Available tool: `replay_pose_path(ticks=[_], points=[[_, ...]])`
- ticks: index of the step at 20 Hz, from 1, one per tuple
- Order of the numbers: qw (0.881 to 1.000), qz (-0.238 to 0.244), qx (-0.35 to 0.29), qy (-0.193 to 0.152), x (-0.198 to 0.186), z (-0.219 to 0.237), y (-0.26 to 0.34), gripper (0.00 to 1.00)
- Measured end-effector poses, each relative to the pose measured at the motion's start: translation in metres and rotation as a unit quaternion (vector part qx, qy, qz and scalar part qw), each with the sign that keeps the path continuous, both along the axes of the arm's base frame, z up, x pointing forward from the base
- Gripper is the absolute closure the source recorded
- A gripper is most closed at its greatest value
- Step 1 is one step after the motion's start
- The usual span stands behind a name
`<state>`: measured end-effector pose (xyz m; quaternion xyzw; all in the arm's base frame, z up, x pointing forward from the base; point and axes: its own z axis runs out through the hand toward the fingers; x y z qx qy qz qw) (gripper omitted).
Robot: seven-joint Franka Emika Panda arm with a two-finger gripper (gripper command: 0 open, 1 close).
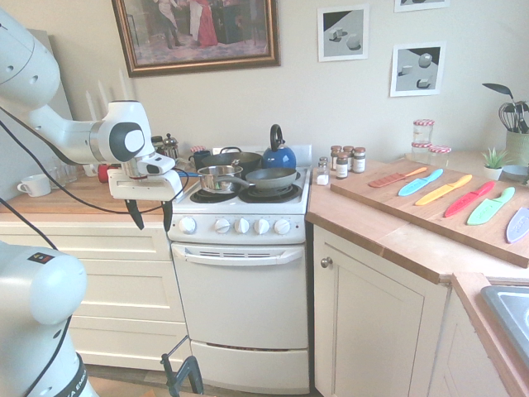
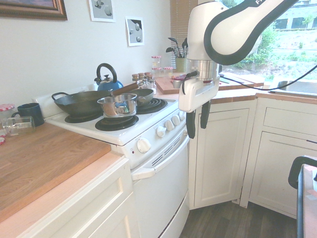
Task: Open the oven
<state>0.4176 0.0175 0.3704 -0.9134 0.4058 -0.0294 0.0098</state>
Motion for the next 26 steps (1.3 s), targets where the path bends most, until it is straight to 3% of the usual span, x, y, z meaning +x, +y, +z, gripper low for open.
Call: replay_pose_path(ticks=[7,11,17,26], points=[[0.999,-0.021,-0.001,0.027,0.003,-0.024,-0.018,0.0],[0.999,-0.023,-0.032,0.01,0.018,-0.07,-0.051,0.0],[0.999,-0.034,-0.021,-0.01,0.041,-0.14,-0.075,0.0],[0.998,-0.023,-0.007,-0.052,0.11,-0.153,-0.087,0.0]])
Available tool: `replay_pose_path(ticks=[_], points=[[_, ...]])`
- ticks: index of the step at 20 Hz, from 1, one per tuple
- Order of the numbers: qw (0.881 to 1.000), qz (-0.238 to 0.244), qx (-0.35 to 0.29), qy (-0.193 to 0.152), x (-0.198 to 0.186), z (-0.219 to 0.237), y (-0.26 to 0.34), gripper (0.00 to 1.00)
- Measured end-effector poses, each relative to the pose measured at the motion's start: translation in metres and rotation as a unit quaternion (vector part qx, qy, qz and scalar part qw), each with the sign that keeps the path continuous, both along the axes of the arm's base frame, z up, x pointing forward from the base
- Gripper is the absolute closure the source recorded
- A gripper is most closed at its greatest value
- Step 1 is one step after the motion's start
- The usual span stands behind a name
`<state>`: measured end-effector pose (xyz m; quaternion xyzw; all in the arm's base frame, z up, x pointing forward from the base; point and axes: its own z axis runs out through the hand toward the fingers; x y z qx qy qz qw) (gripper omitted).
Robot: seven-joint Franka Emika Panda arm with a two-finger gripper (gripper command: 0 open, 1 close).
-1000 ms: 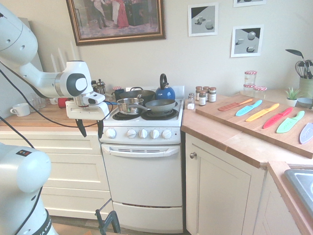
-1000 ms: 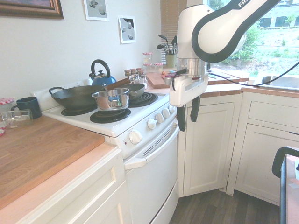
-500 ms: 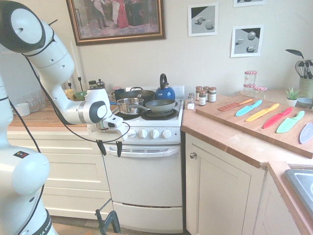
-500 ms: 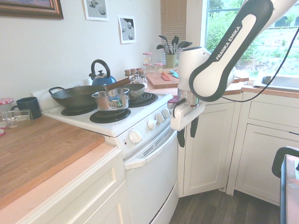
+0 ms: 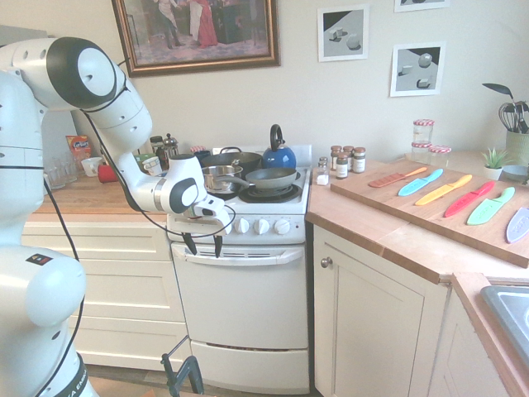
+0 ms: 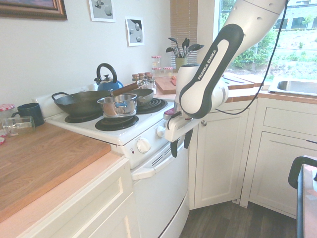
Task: Open the oven
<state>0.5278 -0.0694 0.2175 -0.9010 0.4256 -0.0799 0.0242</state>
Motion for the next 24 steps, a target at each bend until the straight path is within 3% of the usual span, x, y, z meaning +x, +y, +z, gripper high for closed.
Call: replay_pose_path(ticks=[8,15,20,24], points=[[1.0,0.0,0.002,-0.014,0.045,-0.026,-0.001,0.0],[1.0,0.011,-0.006,-0.009,0.052,-0.051,-0.006,0.0],[0.999,0.027,-0.025,-0.024,0.034,-0.072,-0.032,0.0],[0.999,0.027,-0.027,0.027,-0.029,-0.109,-0.064,0.0]])
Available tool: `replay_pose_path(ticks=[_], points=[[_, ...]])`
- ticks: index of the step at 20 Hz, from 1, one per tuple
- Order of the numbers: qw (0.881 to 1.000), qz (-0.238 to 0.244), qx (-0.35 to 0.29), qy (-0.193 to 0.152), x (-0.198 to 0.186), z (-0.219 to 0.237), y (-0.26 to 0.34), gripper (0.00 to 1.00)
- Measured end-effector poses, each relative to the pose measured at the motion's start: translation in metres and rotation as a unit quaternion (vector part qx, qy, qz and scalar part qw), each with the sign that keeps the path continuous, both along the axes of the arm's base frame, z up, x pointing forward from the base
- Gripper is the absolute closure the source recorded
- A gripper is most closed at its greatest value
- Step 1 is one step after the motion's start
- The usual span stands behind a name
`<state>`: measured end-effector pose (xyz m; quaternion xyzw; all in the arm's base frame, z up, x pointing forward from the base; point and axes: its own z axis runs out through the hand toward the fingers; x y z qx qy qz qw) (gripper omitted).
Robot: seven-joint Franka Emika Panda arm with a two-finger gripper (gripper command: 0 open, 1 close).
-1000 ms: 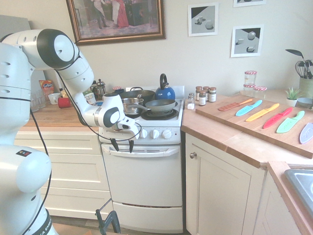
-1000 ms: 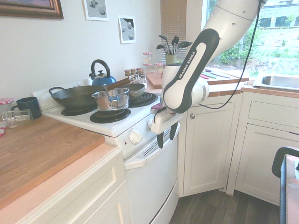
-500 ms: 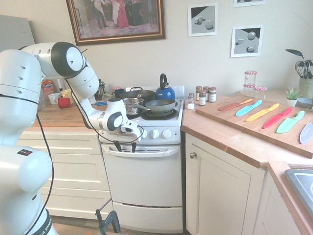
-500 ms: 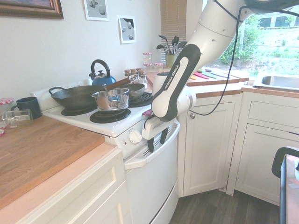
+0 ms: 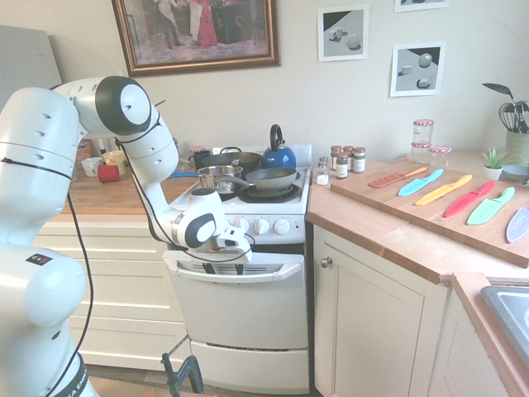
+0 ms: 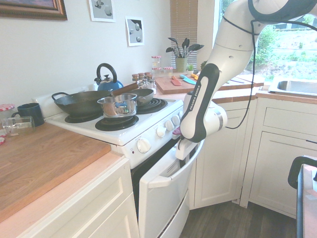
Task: Open the oven
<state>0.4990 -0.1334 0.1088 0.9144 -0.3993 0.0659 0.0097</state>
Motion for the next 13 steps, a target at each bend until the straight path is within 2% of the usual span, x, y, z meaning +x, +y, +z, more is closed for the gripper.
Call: replay_pose_path(ticks=[4,10,13], points=[[1.0,-0.004,-0.003,0.026,-0.056,-0.021,-0.03,0.0],[0.999,0.01,-0.004,0.043,-0.105,-0.033,-0.056,0.0],[0.999,-0.024,0.006,0.045,-0.123,-0.014,-0.073,0.0]])
